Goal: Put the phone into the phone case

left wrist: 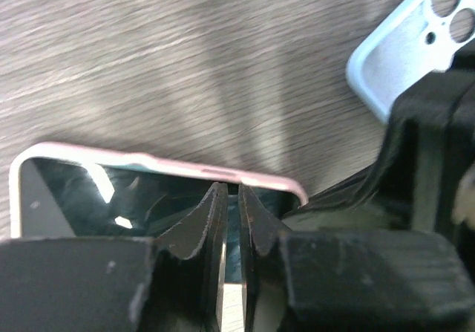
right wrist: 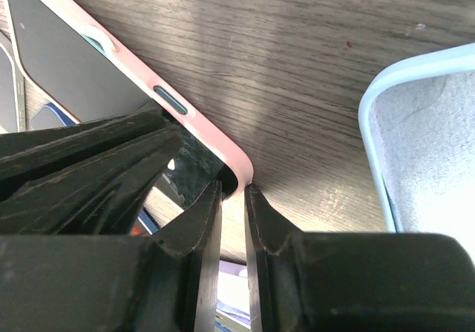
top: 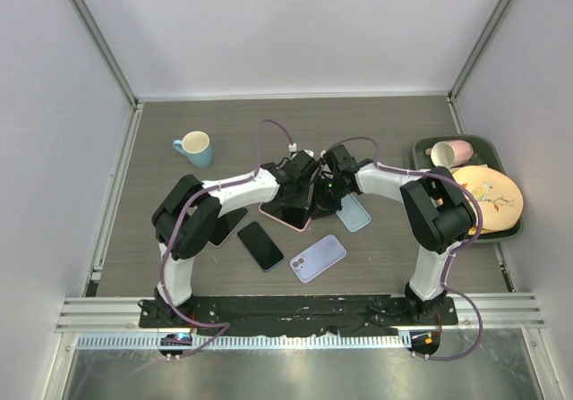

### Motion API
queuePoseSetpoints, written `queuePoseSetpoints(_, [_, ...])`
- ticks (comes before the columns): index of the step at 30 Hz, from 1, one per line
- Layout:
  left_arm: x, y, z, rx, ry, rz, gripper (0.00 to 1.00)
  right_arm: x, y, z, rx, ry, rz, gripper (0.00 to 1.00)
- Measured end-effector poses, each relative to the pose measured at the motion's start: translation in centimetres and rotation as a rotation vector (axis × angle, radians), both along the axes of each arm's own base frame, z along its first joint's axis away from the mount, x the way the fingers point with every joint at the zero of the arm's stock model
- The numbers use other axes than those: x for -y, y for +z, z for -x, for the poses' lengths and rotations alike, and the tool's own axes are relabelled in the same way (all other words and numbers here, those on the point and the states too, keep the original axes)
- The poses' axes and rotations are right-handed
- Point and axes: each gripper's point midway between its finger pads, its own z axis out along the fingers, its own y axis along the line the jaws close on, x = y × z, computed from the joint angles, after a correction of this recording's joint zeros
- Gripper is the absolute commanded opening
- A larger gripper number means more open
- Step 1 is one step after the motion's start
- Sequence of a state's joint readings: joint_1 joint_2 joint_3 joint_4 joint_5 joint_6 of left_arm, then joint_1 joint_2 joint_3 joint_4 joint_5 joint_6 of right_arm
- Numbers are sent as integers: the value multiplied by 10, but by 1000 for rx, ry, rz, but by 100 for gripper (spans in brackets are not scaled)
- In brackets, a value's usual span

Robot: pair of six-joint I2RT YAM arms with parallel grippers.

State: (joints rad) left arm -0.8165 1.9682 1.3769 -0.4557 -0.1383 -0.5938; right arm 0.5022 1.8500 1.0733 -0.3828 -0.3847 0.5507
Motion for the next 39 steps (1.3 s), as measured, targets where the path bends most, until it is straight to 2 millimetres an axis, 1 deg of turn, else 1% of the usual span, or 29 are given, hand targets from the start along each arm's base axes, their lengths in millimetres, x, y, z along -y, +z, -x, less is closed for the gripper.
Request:
queuePoseSetpoints(2, [-10,4,2,17,13,-24,30,0,1,-1,2,-3,8,1])
queuePoseSetpoints(3, [-16,7,4,26,19,-34,45,1,2,-2,3,-4,12,1])
queuePoseSetpoints(4, [-21,12,5,40,26,-38,51,1,2,-4,5,-6,17,1])
queuePoseSetpoints(5, [-26,18,7,56,31,-39,55,1,3,-6,10,-9,25,1])
queuePoseSetpoints(6, [-33,27,8,74,40,-36,62,1,4,-10,18,-12,33,1])
queuePoseSetpoints(8, [-44,47,10,115,59,-18,64,2,6,-21,53,-21,52,1])
queuePoseSetpoints(10, [-55,65,10,151,86,14,66,3,9,-38,112,-34,75,3])
queuePoseSetpoints(11, [-61,70,9,161,99,24,66,6,10,-48,155,-47,93,7])
queuePoseSetpoints(13, [-75,70,6,162,127,36,66,12,10,-61,200,-76,114,13])
queuePoseSetpoints(14, [-84,65,5,147,143,39,66,15,11,-66,217,-83,120,26])
queuePoseSetpoints(15, [-93,58,4,127,160,37,65,17,11,-70,233,-93,125,32])
queuePoseSetpoints(17, [-107,42,4,83,185,38,64,22,12,-73,250,-107,124,39])
queuePoseSetpoints(19, [-118,26,7,28,203,44,63,23,15,-67,258,-110,111,40])
queuePoseSetpoints(21, [-126,15,6,-10,222,48,62,24,18,-55,253,-99,88,40])
queuePoseSetpoints(24, [-124,5,4,-37,219,59,58,21,17,-38,228,-90,36,38])
queuePoseSetpoints(28, [-117,-10,7,-81,198,72,52,12,9,-16,165,-79,-48,37])
queuePoseSetpoints(33, [-107,-10,2,-82,181,110,44,-6,9,-4,135,-42,-123,33])
queuePoseSetpoints(34, [-106,-10,2,-83,178,114,41,-9,8,-3,128,-37,-136,31])
queuePoseSetpoints(36, [-106,-10,2,-86,179,122,36,-11,7,-3,110,-43,-151,26])
queuePoseSetpoints(37, [-106,-10,1,-90,180,127,32,-10,6,-3,100,-48,-160,22])
queuePoseSetpoints(39, [-107,-10,1,-95,184,134,30,-10,5,-6,78,-59,-169,20])
